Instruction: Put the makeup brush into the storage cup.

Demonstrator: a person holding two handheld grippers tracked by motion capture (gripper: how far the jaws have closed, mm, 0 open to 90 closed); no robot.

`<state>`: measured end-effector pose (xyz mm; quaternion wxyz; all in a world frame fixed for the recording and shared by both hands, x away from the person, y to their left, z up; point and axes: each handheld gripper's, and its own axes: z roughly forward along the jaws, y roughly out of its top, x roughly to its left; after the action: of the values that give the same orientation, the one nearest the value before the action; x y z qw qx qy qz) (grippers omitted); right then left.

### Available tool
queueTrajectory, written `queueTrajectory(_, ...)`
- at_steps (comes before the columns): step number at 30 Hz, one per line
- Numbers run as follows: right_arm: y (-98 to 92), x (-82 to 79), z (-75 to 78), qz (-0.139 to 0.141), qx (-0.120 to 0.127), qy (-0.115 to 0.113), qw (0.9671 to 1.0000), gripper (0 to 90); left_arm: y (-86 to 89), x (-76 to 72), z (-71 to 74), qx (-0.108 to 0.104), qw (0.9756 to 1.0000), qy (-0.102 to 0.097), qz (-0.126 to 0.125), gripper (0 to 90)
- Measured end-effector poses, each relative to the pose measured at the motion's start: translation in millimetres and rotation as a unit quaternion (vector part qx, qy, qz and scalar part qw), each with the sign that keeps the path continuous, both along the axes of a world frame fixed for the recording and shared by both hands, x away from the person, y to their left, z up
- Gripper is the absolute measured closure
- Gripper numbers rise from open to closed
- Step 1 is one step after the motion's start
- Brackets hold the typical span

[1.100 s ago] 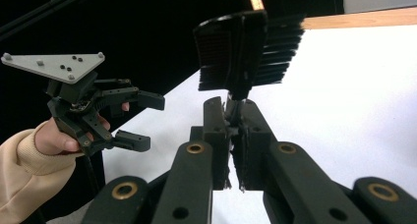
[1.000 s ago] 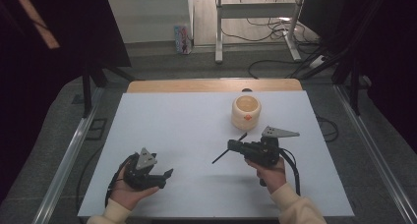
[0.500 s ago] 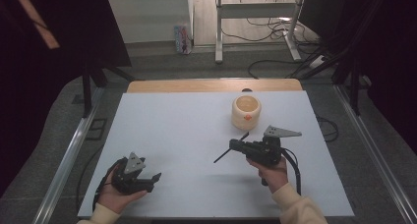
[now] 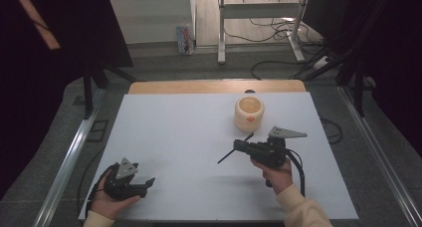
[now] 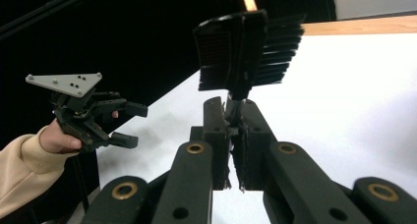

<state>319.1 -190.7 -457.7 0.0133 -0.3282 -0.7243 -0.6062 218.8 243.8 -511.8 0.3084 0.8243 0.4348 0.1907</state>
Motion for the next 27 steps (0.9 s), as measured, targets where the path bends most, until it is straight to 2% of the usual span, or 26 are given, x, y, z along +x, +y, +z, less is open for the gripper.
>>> queueTrajectory(11, -12.4, 9.9, 16.9, -0.018, 0.005, -0.017, 0.9997, 84.3, 3.2, 1.4, 0.4, -0.022, 0.9996, 0.005, 0.016, 21.1)
queueTrajectory(27, -24.9, 25.8, 44.9, -0.038, -0.007, -0.04, 0.9985, 84.4, 5.9, 0.2, 4.6, -0.033, 0.9991, 0.0, 0.026, 21.0)
